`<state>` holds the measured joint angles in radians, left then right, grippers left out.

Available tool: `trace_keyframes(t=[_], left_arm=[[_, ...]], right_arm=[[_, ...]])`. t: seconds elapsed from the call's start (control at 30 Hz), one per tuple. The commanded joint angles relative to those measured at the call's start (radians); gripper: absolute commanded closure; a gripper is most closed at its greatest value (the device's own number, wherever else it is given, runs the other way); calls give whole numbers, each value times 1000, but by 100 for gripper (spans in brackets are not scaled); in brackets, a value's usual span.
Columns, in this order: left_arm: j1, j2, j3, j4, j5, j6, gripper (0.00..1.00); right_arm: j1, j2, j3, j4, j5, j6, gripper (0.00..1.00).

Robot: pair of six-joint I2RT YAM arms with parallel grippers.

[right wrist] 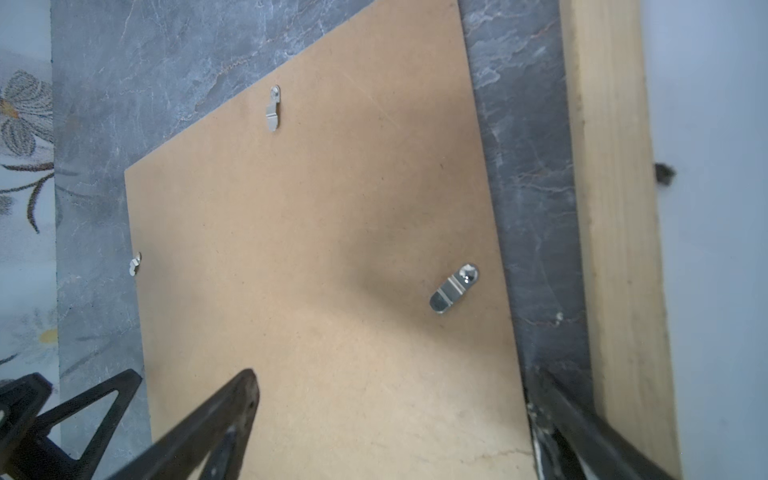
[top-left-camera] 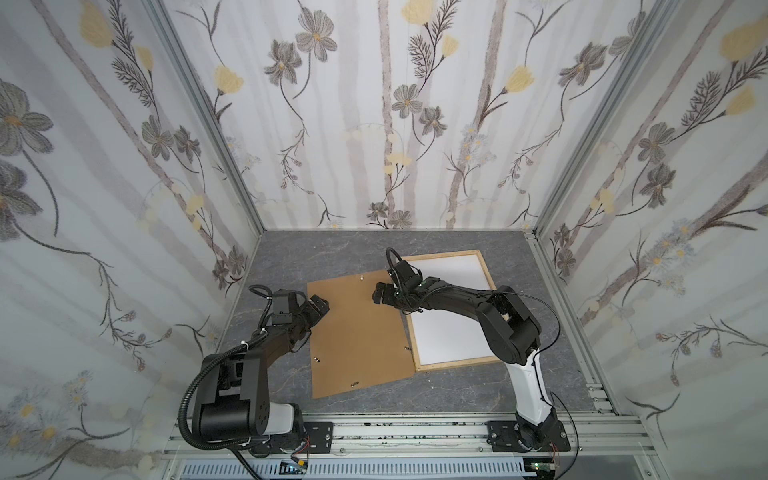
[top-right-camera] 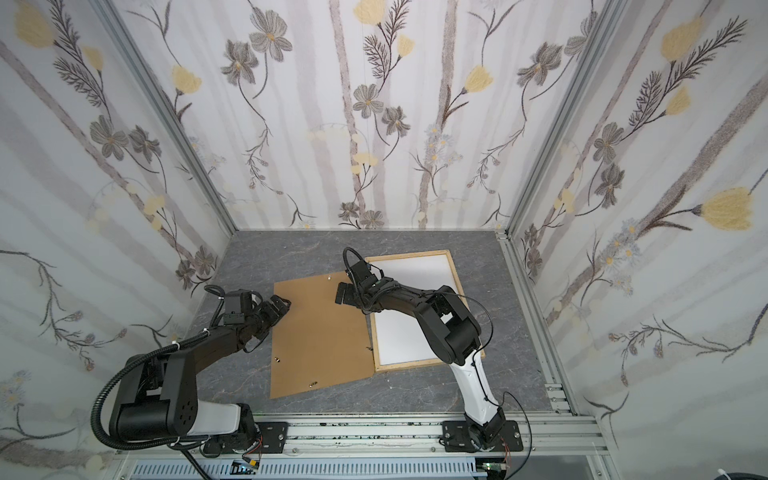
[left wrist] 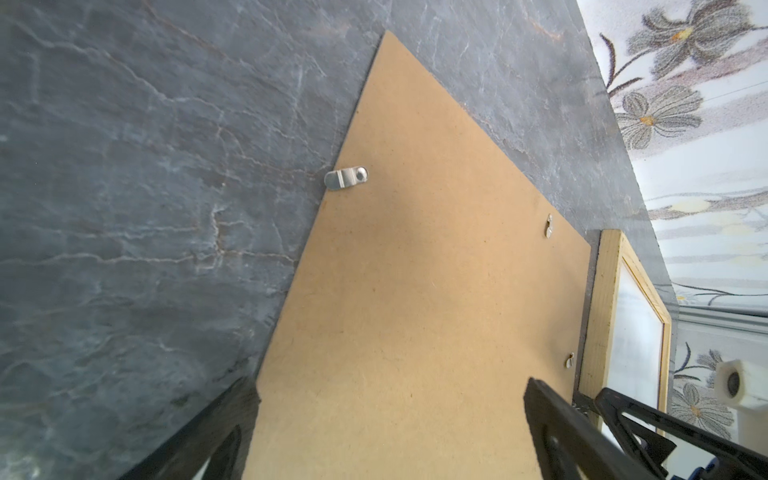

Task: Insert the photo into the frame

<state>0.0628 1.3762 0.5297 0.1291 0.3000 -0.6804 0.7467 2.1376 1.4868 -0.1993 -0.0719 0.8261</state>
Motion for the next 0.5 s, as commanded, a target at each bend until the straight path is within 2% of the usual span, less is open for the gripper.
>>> trace_keyframes(t=[0.0,0.17,0.47], left_arm=[[4,-23,13,-74,-35,17,0],[5,-53,6,-110,-55,29,0],[-5,-41,-58,-81,-38,26,0]], right_arm=[[-2,-9,-29,-197,54,-6,0],[-2,-28,-41,-224,82,-47,0],[5,-46,-98,-188,-8,-76,0]])
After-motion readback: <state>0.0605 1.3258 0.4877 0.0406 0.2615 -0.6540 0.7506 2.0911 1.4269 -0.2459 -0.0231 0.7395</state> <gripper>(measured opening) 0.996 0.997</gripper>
